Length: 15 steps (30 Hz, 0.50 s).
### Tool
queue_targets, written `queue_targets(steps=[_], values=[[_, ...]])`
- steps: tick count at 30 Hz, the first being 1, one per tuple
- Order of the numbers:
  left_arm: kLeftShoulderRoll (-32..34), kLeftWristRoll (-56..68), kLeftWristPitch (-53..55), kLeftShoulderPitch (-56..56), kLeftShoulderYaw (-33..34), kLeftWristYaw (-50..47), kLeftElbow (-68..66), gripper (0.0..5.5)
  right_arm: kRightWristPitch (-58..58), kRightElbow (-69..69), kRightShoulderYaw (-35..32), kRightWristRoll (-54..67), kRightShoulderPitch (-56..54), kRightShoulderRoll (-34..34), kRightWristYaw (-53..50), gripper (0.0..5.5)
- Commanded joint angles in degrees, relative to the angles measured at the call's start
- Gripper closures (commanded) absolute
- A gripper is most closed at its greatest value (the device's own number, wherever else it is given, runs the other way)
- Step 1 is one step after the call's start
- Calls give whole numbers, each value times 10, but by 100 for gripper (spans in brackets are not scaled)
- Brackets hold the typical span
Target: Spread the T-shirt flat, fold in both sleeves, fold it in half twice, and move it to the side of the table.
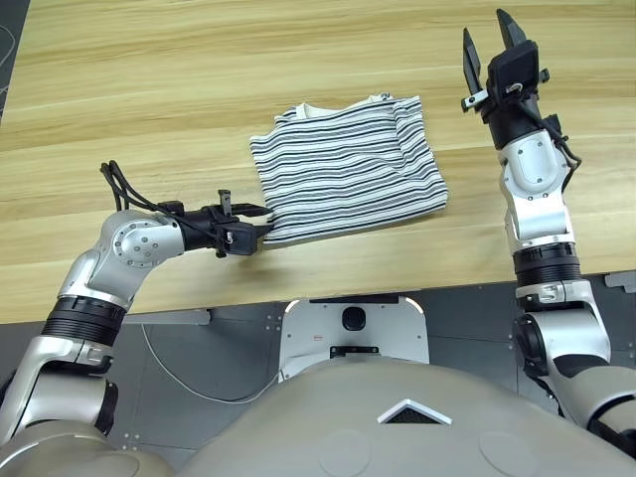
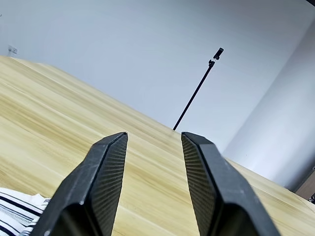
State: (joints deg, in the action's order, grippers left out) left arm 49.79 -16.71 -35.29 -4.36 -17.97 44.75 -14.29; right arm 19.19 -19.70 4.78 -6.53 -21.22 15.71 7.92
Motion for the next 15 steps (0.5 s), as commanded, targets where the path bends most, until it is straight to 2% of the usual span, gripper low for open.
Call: queue_targets(steps=[1, 7, 10, 15], values=[[-24, -40, 14, -1, -47, 24, 10, 412, -14, 18, -13, 4, 5, 0, 0, 347], [-37, -73, 19, -27, -108, 66, 24, 412, -6, 23, -28, 4, -8, -1, -7, 347], [-52, -69, 29, -57, -145, 115, 54, 412, -20, -16, -54, -7, -47, 13, -40, 347], [-118, -57, 68, -131, -182, 164, 82, 412, -25, -67, -99, 10, -100, 34, -67, 347]])
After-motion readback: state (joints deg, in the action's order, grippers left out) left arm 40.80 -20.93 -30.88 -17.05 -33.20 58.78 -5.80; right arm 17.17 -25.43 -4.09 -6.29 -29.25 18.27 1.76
